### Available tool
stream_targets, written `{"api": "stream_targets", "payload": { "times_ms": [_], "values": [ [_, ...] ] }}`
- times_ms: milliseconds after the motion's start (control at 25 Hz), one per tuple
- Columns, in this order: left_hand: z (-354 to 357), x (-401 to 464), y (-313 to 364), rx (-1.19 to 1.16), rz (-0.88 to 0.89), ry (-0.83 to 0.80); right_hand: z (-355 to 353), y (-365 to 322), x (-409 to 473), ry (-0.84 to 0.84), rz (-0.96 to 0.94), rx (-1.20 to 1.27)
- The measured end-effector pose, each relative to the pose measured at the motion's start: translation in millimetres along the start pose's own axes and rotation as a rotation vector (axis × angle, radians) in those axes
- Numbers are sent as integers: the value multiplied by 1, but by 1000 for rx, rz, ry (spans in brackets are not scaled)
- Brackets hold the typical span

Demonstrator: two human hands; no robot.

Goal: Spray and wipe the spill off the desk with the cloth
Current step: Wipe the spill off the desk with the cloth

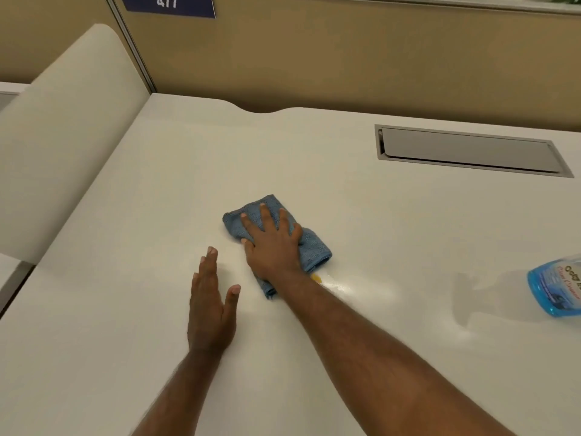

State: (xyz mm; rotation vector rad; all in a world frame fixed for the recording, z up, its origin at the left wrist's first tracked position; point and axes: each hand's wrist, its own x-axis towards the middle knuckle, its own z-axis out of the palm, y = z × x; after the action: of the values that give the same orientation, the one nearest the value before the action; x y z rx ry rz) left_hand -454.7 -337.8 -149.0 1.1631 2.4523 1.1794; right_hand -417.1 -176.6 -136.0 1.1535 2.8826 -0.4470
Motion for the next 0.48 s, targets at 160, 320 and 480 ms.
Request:
{"api": "stream_targets", "payload": {
  "times_ms": [160,320,480],
  "values": [
    [-2,-2,-1,-40,-31,37,2,18,-45,28,-31,27],
    [-3,-2,-1,-24,4,7,-1,65,-97,142,199,-45],
    [-3,-2,-1,-7,4,-26,-14,131,-140,241,523,-88]
  ]
}}
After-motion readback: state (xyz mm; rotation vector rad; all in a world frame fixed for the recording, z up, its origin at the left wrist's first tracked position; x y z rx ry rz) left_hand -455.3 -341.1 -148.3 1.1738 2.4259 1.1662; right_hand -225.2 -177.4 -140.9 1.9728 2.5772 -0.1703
